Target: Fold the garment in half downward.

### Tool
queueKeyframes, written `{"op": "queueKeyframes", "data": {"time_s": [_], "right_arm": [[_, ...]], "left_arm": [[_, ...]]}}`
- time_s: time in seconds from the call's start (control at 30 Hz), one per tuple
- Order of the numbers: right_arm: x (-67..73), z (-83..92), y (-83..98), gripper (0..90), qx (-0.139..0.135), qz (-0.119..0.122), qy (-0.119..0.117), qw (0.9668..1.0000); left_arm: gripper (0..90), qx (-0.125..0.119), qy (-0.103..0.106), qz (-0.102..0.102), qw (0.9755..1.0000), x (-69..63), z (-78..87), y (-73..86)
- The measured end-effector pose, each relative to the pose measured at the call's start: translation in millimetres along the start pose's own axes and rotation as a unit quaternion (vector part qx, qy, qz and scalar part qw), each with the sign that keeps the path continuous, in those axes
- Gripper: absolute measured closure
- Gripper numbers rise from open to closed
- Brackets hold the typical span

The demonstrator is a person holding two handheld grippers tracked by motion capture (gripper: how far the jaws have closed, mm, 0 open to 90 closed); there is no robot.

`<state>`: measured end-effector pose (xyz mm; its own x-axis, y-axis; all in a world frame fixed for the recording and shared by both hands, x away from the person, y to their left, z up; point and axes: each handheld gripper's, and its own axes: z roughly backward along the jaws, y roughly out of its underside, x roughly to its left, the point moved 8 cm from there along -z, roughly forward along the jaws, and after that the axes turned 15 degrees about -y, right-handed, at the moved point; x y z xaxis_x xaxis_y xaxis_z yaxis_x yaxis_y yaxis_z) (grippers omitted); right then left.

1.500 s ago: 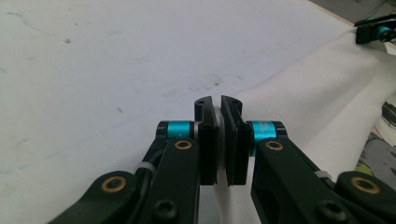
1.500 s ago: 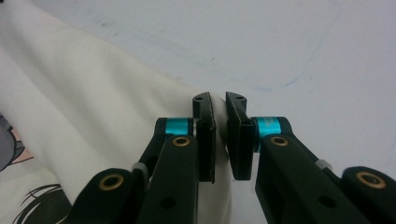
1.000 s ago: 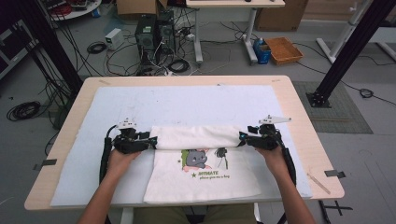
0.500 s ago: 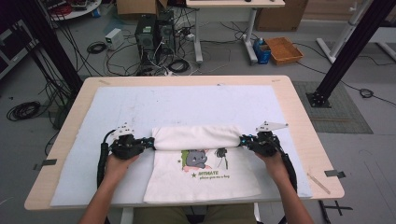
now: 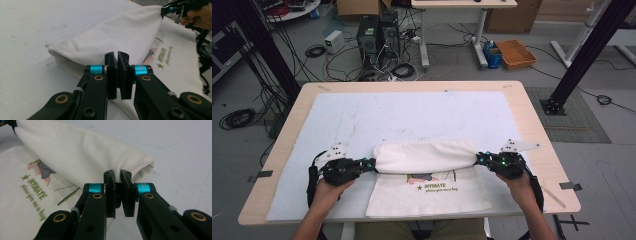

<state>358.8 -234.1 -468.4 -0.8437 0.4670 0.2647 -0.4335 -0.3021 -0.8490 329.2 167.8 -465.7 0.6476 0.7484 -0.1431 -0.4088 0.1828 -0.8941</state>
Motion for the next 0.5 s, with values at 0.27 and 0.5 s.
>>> {"op": "queueKeyframes", "data": {"time_s": [0.27, 0.5], "right_arm": [[21.8, 12.1, 20.7, 84.2, 0.037, -0.001, -0.069, 0.9969], [43.1, 23.3, 33.8, 84.2, 0.057, 0.003, -0.086, 0.9947]], "left_arm": [[86.0, 0.025, 0.079, -0.009, 0.9965, -15.8, 17.3, 20.4], [86.0, 0.031, 0.107, -0.020, 0.9935, -25.1, 25.9, 25.1]]}}
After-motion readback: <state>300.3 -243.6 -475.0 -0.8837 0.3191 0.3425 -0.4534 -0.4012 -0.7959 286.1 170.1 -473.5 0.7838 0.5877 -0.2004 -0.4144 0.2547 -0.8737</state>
